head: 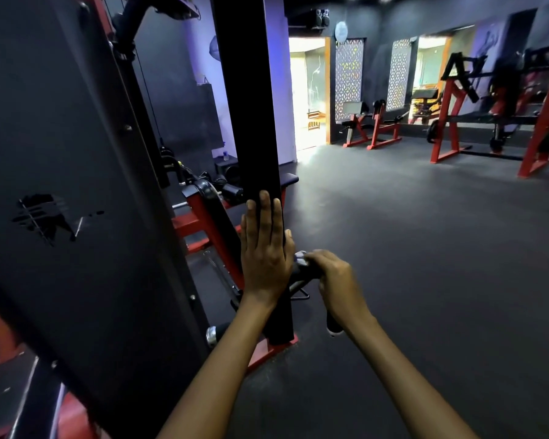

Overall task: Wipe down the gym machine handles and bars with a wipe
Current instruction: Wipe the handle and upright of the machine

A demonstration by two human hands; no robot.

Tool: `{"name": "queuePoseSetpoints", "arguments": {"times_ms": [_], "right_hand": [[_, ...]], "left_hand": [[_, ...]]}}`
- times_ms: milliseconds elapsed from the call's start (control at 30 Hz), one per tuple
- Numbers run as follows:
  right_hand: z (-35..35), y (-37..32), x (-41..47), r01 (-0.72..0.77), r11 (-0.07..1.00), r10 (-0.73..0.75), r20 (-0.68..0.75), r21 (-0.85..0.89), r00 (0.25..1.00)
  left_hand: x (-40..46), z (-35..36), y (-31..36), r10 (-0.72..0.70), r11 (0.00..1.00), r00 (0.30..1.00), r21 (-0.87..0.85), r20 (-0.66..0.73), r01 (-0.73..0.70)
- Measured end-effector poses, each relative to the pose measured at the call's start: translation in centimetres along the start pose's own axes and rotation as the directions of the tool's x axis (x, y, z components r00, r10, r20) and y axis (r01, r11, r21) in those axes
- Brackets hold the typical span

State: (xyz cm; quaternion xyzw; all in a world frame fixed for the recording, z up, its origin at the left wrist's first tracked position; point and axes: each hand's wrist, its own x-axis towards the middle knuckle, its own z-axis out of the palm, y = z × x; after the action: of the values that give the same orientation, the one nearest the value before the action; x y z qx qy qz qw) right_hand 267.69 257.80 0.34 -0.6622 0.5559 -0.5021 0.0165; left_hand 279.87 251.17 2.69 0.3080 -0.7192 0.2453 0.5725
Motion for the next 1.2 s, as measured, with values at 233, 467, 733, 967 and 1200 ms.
{"name": "queuePoseSetpoints", "arguments": {"times_ms": [233, 467, 733, 967, 1200], "right_hand": [[-0.3, 1.7, 0.4, -0.346, 0.91, 0.32, -0.143, -0.227, 0.936], [2.2, 0.0, -2.5, 0.142, 0.99, -0.143, -0.054, -0.014, 0.988], [2.4, 0.8, -3.0, 0.124, 0.986, -0.149, -0.264, -0.11, 0.953], [0.4, 2.2, -3.1, -0.005, 0.997, -0.016, -0.271, -0.076, 0.962], [-3.4, 4.1, -6.2, -0.478, 0.817, 0.544, -0.155, 0.323, 0.825]], "left_hand": [[-0.2, 0.3, -0.1, 0.011, 1.0, 0.999, 0.006, -0.036, -0.011], [-0.3, 0.2, -0.2, 0.031, 0.999, 0.999, -0.019, -0.031, -0.032], [-0.2, 0.5, -0.2, 0.03, 1.0, 0.999, 0.008, -0.038, -0.03], [-0.1, 0.0, -0.1, 0.015, 1.0, 1.0, 0.01, 0.003, -0.015], [-0.6, -0.7, 3.6, -0.234, 0.969, 0.972, -0.09, -0.033, 0.23]]}}
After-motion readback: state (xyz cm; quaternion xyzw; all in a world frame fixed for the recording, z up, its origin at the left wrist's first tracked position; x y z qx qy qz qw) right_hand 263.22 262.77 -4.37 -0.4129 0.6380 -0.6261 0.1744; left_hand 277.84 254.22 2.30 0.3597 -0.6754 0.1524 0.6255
